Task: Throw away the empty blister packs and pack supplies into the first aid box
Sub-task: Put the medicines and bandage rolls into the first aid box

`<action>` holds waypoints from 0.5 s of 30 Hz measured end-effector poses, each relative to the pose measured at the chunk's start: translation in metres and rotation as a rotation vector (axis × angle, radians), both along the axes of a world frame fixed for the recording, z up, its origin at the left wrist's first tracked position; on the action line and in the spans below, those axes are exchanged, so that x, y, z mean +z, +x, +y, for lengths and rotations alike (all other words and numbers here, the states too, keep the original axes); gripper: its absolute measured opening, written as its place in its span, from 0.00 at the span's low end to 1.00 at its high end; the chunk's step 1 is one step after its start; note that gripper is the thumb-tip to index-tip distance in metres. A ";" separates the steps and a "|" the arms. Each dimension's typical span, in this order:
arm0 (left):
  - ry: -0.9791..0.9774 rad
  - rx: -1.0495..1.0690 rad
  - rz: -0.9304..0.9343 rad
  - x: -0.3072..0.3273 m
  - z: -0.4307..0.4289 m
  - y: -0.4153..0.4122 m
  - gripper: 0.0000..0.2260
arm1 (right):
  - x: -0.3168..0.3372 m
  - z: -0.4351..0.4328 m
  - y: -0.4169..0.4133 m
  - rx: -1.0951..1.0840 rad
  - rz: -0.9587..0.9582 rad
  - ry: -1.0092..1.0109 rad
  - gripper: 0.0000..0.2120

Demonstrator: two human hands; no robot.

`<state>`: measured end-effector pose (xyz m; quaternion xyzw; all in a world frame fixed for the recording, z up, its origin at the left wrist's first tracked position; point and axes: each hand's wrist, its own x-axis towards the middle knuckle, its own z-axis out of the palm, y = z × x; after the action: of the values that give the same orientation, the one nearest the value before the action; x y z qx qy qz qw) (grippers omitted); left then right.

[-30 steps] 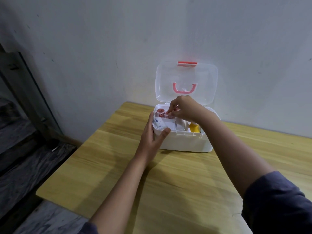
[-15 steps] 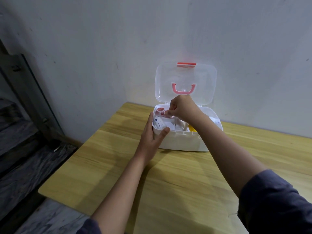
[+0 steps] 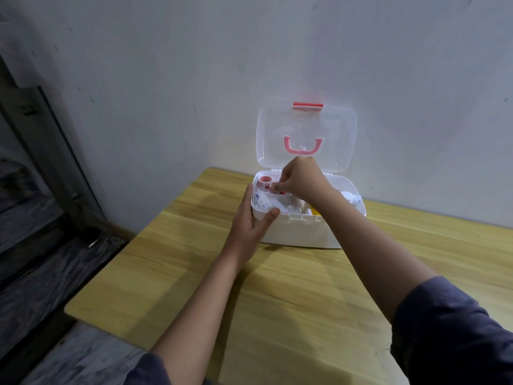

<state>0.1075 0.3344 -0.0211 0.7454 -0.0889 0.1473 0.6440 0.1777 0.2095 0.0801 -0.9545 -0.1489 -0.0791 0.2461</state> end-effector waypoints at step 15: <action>0.052 0.042 0.019 -0.003 -0.001 0.001 0.39 | 0.031 -0.067 0.008 -0.271 -0.269 0.591 0.10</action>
<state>0.1085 0.3334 -0.0241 0.7649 -0.0708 0.1510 0.6222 0.1857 0.1428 0.1114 -0.8342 -0.0228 -0.2756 0.4772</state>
